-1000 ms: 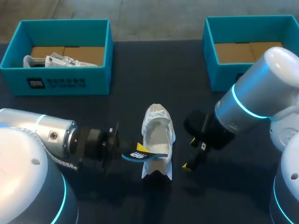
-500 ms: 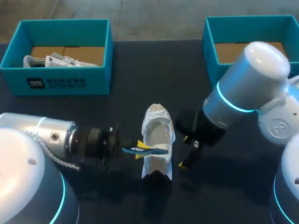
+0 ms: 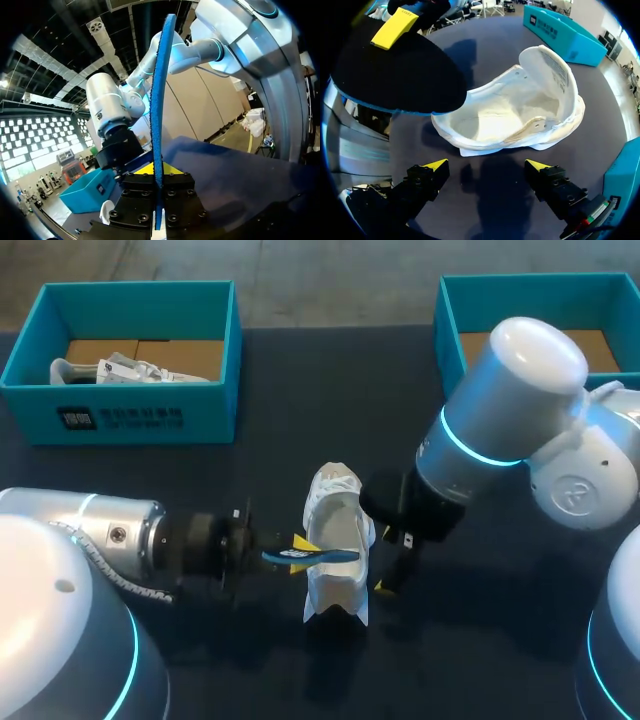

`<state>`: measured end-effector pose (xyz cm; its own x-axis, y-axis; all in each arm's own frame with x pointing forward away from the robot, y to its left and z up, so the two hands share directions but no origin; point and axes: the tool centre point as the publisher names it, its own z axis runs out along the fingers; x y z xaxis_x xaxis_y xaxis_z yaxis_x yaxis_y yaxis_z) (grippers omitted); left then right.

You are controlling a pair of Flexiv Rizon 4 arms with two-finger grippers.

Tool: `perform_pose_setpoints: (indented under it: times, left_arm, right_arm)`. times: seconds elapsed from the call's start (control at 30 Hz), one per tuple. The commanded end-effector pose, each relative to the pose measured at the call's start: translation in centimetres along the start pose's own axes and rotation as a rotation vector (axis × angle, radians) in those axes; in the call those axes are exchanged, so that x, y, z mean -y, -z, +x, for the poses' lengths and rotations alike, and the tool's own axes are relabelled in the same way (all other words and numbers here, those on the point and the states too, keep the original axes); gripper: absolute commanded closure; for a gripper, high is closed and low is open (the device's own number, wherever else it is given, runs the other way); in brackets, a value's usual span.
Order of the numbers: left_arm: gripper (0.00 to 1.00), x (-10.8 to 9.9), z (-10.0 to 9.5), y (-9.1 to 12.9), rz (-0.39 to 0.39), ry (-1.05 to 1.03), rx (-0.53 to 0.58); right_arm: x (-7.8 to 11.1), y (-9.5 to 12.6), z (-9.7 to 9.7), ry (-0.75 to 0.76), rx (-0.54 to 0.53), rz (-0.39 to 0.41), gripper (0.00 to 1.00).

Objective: Take the shoe out of the shoebox, open the shoe tongue, remove and reinsert the insole, then place the shoe into the shoebox

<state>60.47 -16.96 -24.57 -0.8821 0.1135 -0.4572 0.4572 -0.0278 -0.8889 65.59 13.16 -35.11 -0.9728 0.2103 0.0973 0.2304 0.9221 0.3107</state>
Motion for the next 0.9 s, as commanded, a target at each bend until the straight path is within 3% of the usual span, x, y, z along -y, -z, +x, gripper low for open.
perform_pose_setpoints:
  times: [0.03,0.37,0.9]
  left_arm:
    - [1.00,0.3,0.5,0.5,-0.011,-0.001,0.018]
    - [1.00,0.0,0.5,0.9,0.003,0.031,0.023]
    - [1.00,-2.0,0.3,-2.6,0.038,0.029,-0.024]
  right_arm:
    - [-0.2,-0.3,0.0,-0.002,0.002,0.004,0.00]
    - [-0.2,-0.3,0.0,-0.002,0.002,0.004,0.00]
    - [-0.2,-0.3,0.0,-0.002,0.002,0.004,0.00]
